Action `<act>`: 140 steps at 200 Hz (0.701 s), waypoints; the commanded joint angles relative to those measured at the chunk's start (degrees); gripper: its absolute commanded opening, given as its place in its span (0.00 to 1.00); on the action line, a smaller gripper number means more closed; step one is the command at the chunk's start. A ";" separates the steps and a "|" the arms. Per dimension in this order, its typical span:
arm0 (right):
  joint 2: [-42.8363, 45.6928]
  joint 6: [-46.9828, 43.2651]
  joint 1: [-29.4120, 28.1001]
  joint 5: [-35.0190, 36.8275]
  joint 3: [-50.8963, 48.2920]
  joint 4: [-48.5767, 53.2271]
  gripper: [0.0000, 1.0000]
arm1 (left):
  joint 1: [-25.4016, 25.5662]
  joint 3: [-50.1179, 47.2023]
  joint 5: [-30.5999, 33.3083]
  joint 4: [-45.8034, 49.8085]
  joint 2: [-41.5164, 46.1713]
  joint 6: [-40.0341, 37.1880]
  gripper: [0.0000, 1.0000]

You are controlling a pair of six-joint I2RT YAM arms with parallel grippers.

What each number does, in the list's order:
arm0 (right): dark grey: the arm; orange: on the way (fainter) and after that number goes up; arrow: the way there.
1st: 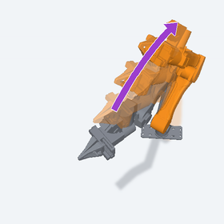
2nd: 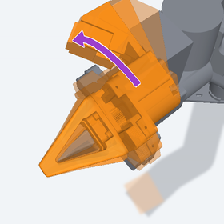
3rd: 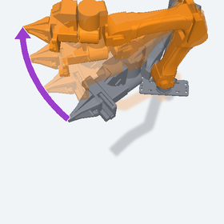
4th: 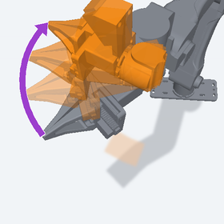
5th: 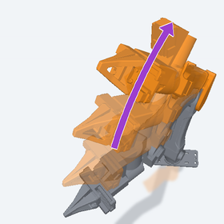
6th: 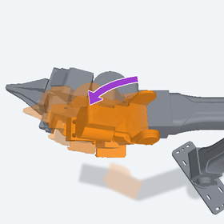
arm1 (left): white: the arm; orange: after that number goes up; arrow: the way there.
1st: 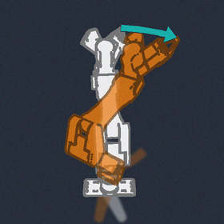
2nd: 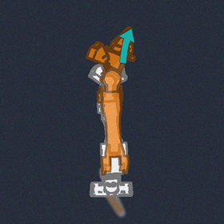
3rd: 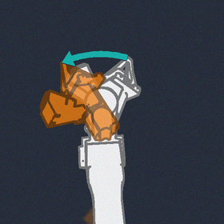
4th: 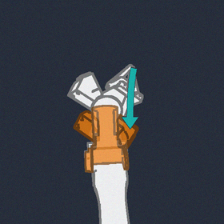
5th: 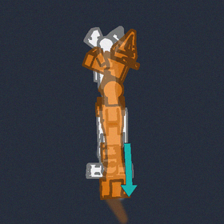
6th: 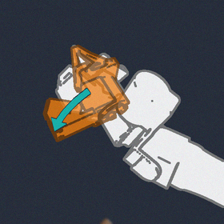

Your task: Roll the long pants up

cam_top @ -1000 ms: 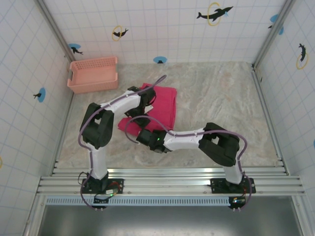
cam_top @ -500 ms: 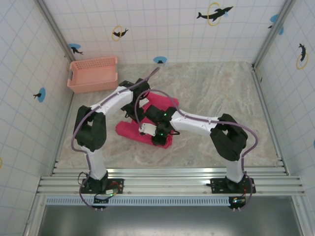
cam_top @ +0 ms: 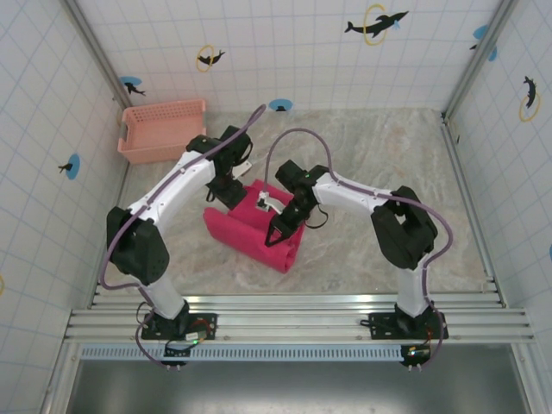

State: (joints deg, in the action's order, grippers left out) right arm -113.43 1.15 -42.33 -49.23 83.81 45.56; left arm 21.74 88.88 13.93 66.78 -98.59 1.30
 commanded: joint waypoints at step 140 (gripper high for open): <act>-7.50 12.03 5.41 9.77 -8.58 -15.54 0.10 | 3.53 -6.28 -3.41 -7.36 -12.00 3.50 0.97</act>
State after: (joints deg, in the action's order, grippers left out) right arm -119.35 11.05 -37.95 -49.50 77.23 32.36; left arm 25.23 81.47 9.37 60.58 -106.08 4.49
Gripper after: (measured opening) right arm 0.158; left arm 0.975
